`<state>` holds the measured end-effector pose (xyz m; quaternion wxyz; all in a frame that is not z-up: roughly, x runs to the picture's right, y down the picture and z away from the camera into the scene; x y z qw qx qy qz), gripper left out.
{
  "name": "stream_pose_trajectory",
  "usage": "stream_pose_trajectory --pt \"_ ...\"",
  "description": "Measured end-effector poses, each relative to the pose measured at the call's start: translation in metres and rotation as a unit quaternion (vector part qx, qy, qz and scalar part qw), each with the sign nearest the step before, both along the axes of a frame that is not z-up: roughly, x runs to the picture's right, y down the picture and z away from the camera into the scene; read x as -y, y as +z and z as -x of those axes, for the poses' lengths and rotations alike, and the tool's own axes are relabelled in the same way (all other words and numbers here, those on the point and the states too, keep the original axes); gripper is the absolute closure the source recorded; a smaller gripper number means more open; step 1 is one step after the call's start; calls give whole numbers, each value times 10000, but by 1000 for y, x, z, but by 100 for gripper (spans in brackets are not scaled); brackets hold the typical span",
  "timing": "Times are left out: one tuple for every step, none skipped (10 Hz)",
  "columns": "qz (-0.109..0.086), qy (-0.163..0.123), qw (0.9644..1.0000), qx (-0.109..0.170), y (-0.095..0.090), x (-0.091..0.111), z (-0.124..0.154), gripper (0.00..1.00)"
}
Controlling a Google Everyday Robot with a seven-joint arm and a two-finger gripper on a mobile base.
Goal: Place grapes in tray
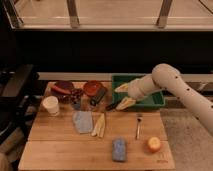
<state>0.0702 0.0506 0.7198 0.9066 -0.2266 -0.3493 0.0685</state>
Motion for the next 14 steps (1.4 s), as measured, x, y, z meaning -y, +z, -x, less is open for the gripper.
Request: stream_pose_trajectory --pt "-35 -74 9999 80 6 -2 26 35" --pt "-54 -106 9998 162 10 -4 48 35" --pt "-67 -103 9996 259 17 -6 69 35" --pt "-75 -55 9993 373 25 -8 87 35" --pt "-88 95 9986 510 34 -8 102 35" --pt "-125 242 9979 590 40 -7 108 35" --pt "-224 445 9965 669 46 -4 113 35" --pt "-330 620 9949 726 49 -1 119 35" --pt "-433 754 9931 788 51 2 127 35" --pt "-563 918 9904 868 51 6 137 35" --pt "-698 1167 9864 918 49 13 144 35" --pt "-788 1387 9823 981 45 17 149 35" --pt "-840 1506 9795 1038 42 20 155 35" --pt "-865 1566 9781 1062 41 22 158 35"
